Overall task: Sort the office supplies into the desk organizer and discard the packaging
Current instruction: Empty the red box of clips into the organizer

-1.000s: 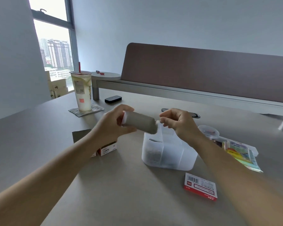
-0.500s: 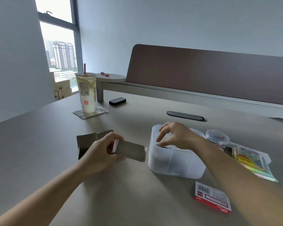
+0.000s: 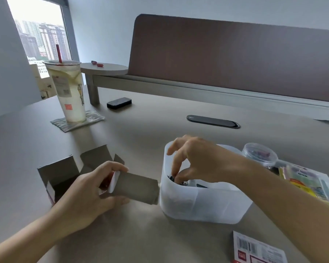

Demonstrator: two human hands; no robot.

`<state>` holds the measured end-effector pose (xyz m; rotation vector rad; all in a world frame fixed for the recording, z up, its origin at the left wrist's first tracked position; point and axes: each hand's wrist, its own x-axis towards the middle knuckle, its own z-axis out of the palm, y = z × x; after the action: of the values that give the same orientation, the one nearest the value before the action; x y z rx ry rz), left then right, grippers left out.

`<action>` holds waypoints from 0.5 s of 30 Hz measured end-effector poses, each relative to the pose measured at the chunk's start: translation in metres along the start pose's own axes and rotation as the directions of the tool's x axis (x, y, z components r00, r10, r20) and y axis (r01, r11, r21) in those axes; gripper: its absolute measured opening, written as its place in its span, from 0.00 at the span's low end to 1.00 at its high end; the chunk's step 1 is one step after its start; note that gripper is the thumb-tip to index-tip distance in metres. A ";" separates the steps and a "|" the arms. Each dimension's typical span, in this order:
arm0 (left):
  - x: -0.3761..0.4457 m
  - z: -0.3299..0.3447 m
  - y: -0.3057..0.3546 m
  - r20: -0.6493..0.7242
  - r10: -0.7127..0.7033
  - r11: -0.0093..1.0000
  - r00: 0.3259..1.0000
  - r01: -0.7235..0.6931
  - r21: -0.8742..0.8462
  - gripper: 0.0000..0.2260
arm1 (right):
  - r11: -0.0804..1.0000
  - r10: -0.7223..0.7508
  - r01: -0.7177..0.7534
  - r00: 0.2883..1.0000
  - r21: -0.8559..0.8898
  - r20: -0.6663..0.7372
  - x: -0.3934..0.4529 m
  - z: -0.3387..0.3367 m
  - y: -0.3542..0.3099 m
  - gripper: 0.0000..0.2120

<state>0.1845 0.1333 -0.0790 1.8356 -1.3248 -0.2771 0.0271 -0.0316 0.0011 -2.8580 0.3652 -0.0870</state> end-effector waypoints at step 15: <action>0.002 0.004 0.001 -0.010 0.079 0.968 0.997 -0.074 0.238 0.20 | 0.880 0.124 -0.007 0.969 0.475 -0.215 -0.013 -0.015 0.009 0.07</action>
<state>0.1826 0.1292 -0.0801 1.9721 -1.4633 -0.0610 0.0114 -0.0408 0.0124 -2.3503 0.4215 -0.4493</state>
